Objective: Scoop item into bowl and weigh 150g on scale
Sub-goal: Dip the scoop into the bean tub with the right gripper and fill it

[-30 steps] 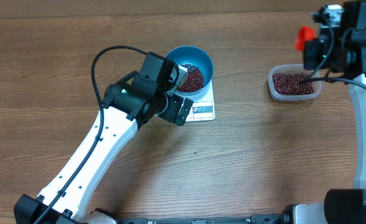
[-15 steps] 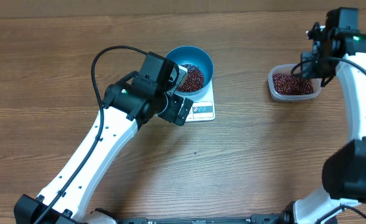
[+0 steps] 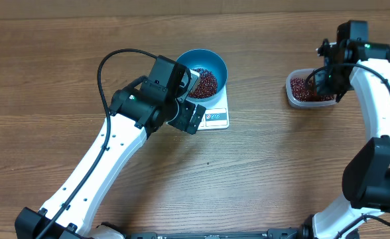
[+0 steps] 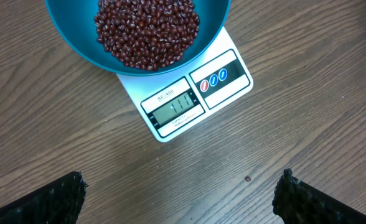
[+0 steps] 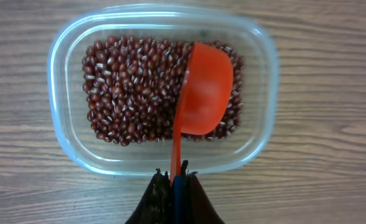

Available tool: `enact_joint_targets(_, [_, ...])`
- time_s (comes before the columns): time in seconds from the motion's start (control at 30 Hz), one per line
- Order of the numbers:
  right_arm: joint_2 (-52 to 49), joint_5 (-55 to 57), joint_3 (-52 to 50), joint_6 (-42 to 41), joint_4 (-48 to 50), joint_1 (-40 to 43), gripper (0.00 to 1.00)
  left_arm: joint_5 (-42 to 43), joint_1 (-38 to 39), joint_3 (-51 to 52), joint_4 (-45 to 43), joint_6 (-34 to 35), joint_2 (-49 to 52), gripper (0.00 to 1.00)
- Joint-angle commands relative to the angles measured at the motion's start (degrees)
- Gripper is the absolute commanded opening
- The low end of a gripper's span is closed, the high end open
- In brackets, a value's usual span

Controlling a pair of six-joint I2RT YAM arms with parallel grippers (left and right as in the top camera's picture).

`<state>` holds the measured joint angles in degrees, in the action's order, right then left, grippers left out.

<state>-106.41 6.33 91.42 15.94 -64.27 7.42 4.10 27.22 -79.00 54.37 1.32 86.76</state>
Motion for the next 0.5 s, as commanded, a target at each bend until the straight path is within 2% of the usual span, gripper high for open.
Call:
enact_joint_targets(0.0, [-0.35,-0.59,-2.29,1.03,1.77,-1.16,0.04,0.39,-0.31,0.2,-0.24,0.37,-1.29,1.0])
enact_joint_targets(0.47, [-0.35,-6.43,-5.25,1.51,4.61,-4.09,0.03,0.39,-0.31,0.2,-0.24,0.37,-1.29,1.0])
